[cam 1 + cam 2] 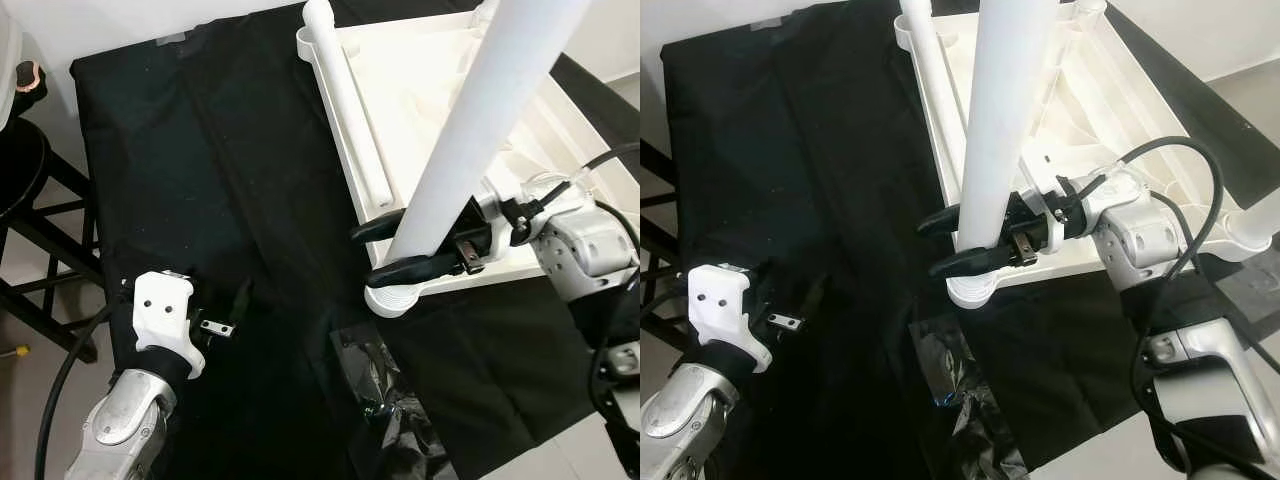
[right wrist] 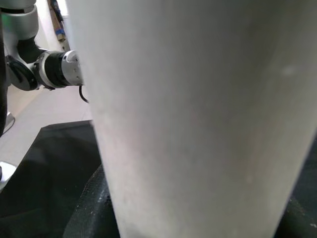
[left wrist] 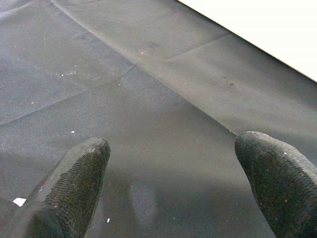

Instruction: Building children table

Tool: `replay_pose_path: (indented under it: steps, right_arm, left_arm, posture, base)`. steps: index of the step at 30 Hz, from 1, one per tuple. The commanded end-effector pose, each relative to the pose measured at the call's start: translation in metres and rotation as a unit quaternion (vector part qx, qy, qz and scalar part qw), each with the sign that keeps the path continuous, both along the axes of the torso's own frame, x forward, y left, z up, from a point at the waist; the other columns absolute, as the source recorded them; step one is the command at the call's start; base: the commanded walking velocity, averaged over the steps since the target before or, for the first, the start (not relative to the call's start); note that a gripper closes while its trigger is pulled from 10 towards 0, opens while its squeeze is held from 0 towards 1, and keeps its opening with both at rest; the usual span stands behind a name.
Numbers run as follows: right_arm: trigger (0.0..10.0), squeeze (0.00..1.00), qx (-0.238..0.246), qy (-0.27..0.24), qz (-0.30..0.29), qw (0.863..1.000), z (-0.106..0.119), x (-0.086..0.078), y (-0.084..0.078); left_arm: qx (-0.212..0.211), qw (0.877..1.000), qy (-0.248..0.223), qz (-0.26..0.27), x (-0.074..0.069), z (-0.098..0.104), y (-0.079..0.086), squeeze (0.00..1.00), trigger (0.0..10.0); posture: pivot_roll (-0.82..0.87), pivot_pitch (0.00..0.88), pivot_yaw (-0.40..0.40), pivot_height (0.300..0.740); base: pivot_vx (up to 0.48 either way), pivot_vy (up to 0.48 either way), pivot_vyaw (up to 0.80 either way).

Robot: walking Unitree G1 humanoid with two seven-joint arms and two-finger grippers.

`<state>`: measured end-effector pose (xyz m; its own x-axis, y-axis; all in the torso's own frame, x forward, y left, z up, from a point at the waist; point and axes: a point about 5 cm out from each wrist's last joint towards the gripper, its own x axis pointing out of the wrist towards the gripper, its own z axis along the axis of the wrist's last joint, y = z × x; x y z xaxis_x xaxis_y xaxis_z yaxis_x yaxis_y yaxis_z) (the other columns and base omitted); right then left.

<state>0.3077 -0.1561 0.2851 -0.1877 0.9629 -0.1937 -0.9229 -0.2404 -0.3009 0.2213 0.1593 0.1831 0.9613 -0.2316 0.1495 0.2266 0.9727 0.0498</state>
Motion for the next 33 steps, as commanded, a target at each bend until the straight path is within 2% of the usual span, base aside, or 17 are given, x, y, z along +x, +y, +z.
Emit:
replay_pose_path:
  steps: [1, 22, 24, 26, 27, 28, 30, 31, 32, 33]
  right_arm:
    - [10.0, 0.0, -0.049, 0.063, -0.007, 0.997, -0.032, -0.001, -0.004]
    - [10.0, 0.0, -0.052, 0.073, -0.021, 0.996, -0.039, -0.005, -0.008]
    - [10.0, 0.0, -0.067, 0.075, -0.089, 0.991, -0.049, -0.007, -0.012]
    - [10.0, 0.0, -0.066, 0.081, -0.111, 0.988, -0.052, -0.008, -0.012]
    - [10.0, 0.0, -0.059, 0.095, -0.164, 0.98, -0.059, -0.011, -0.009]
    - [10.0, 0.0, -0.041, 0.115, -0.241, 0.963, -0.073, -0.018, 0.0]
    - [10.0, 0.0, -0.026, 0.133, -0.327, 0.935, -0.086, -0.027, 0.007]
    - [10.0, 0.0, 0.003, 0.144, -0.387, 0.911, -0.093, -0.03, 0.015]
    - [10.0, 0.0, 0.003, 0.144, -0.387, 0.911, -0.093, -0.03, 0.015]
    - [10.0, 0.0, 0.047, 0.149, -0.473, 0.867, -0.101, -0.038, 0.027]
  left_arm:
    - [0.0, 1.0, 0.011, 0.0, -0.003, -0.003, 0.002, 0.0, 10.0]
    - [0.0, 1.0, 0.01, 0.001, -0.003, -0.003, 0.002, 0.0, 10.0]
    - [-0.001, 1.0, 0.01, 0.002, -0.003, -0.003, 0.002, 0.0, 10.0]
    - [-0.001, 1.0, 0.01, 0.002, -0.003, -0.004, 0.002, 0.0, 10.0]
    - [-0.002, 1.0, 0.01, 0.003, -0.003, -0.004, 0.002, 0.0, 10.0]
    - [-0.003, 1.0, 0.009, 0.007, -0.003, -0.004, 0.002, 0.0, 10.0]
    - [-0.005, 1.0, 0.008, 0.011, -0.003, -0.004, 0.002, 0.0, 10.0]
    - [-0.004, 1.0, 0.007, 0.014, -0.003, -0.004, 0.003, 0.0, 10.0]
    - [-0.004, 1.0, 0.007, 0.014, -0.003, -0.004, 0.003, 0.0, 10.0]
    - [-0.002, 1.0, 0.007, 0.018, -0.002, -0.003, 0.005, 0.0, 10.0]
  posture:
    - [0.02, 0.365, 0.044, 0.74]
    - [0.02, 0.365, 0.04, 0.74]
    - [0.02, 0.365, 0.033, 0.74]
    - [0.02, 0.365, 0.033, 0.74]
    - [0.0, 0.364, 0.007, 0.74]
    - [0.0, 0.364, 0.003, 0.74]
    - [0.0, 0.364, 0.003, 0.74]
    - [0.0, 0.364, 0.005, 0.74]
    - [0.0, 0.364, 0.005, 0.74]
    - [-0.01, 0.364, 0.016, 0.74]
  base:
    - [0.0, 0.0, 0.0]
    - [0.0, 0.0, 0.0]
    - [0.0, 0.0, 0.0]
    - [0.0, 0.0, 0.0]
    - [0.0, 0.0, 0.0]
    - [0.0, 0.0, 0.0]
    - [0.0, 0.0, 0.0]
    - [0.0, 0.0, 0.0]
    - [0.0, 0.0, 0.0]
    - [0.0, 0.0, 0.0]
